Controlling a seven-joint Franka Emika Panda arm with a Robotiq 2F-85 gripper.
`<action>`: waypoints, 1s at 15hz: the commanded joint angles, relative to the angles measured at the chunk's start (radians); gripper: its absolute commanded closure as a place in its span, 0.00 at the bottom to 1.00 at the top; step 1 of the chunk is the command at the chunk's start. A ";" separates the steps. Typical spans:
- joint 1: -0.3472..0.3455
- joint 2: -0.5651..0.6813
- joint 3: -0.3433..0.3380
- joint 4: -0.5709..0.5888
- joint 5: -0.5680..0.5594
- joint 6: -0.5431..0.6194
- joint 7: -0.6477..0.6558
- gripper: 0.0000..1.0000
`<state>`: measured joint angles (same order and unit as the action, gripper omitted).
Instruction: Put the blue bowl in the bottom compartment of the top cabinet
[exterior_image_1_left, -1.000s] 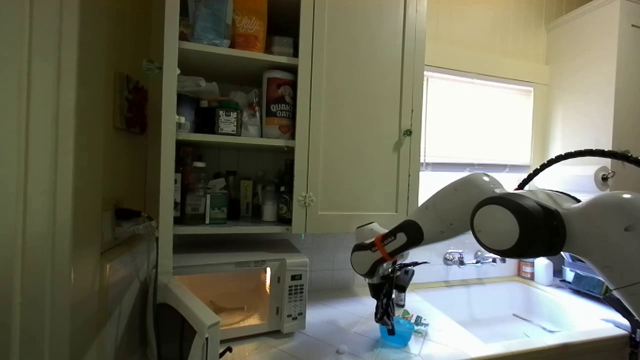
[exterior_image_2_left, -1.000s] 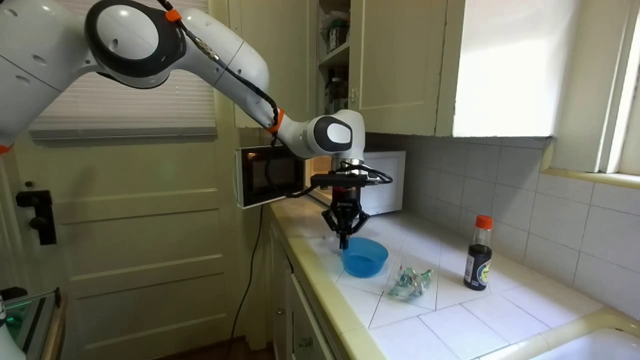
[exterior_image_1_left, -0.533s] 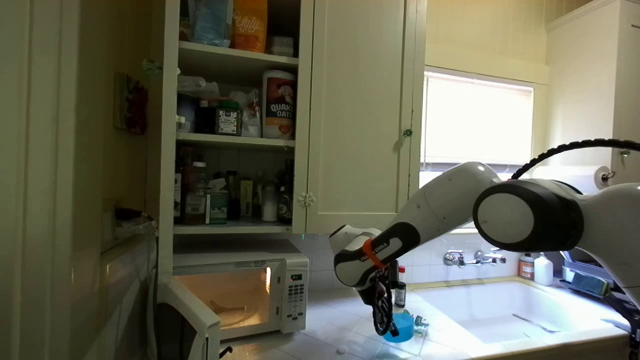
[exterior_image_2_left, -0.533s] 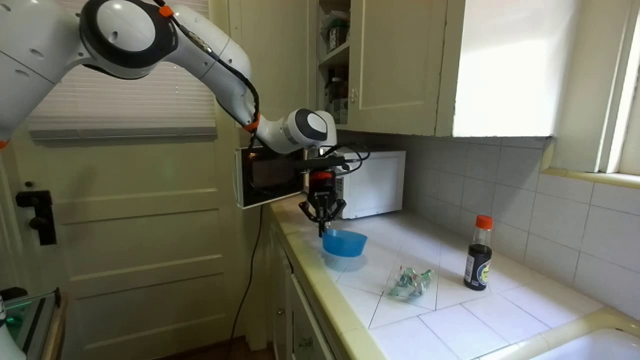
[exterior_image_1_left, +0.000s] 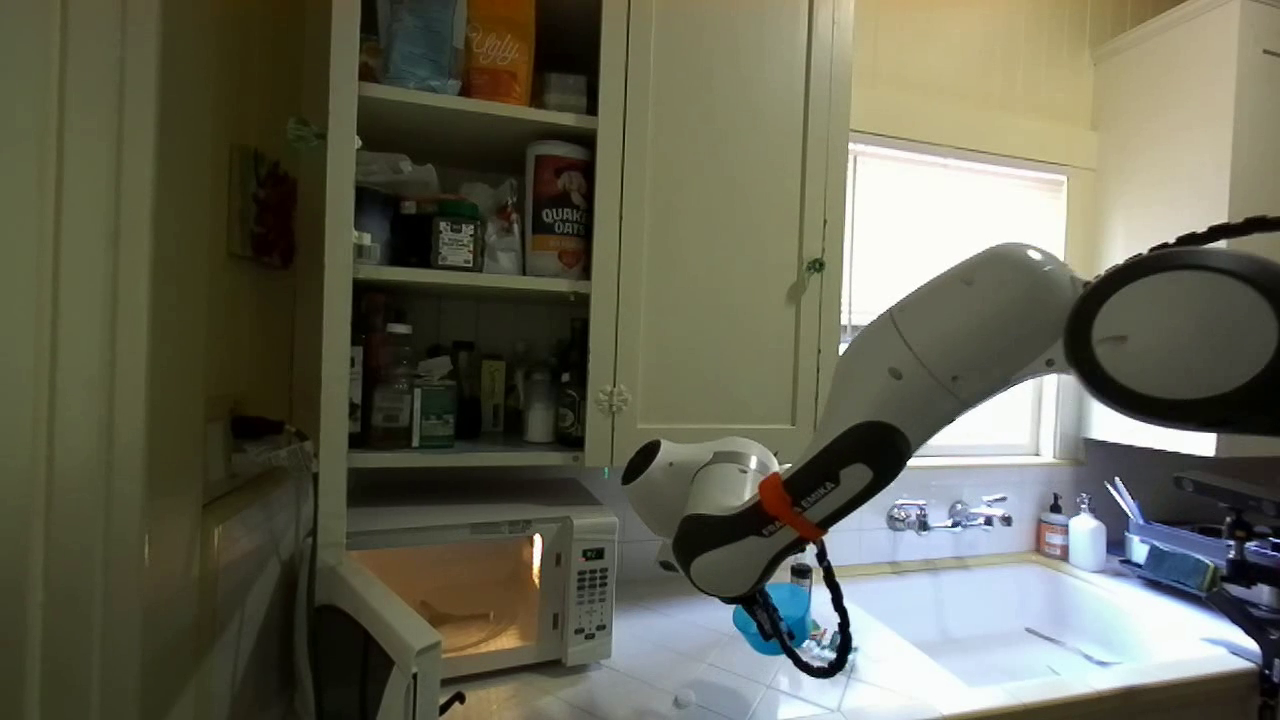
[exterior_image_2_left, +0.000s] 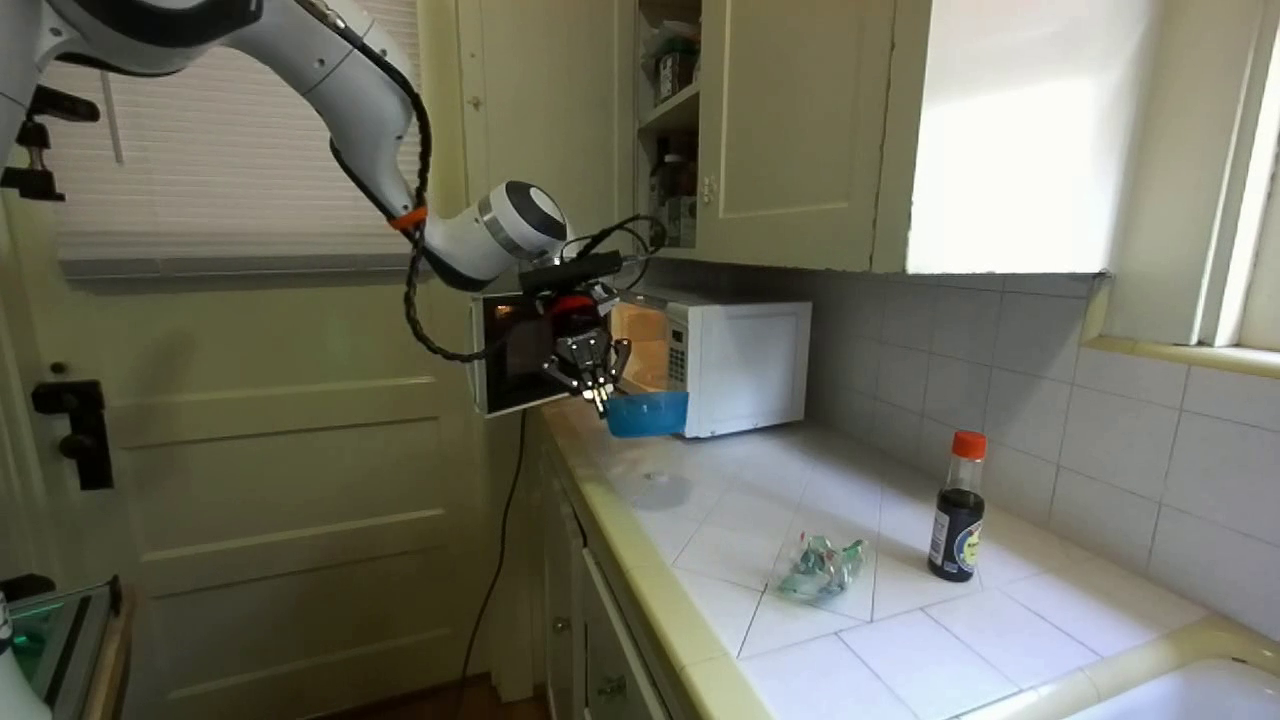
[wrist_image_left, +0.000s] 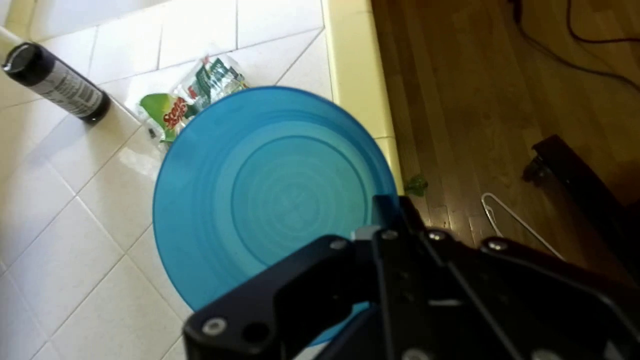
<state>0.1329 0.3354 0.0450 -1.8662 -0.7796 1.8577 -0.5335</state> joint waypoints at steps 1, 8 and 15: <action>-0.042 -0.198 0.020 -0.216 -0.132 0.103 -0.098 0.99; -0.093 -0.329 -0.003 -0.211 -0.156 0.386 -0.391 0.99; -0.083 -0.291 0.018 -0.139 0.284 0.534 -0.816 0.99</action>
<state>0.0414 0.0246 0.0474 -2.0265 -0.6751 2.3793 -1.1858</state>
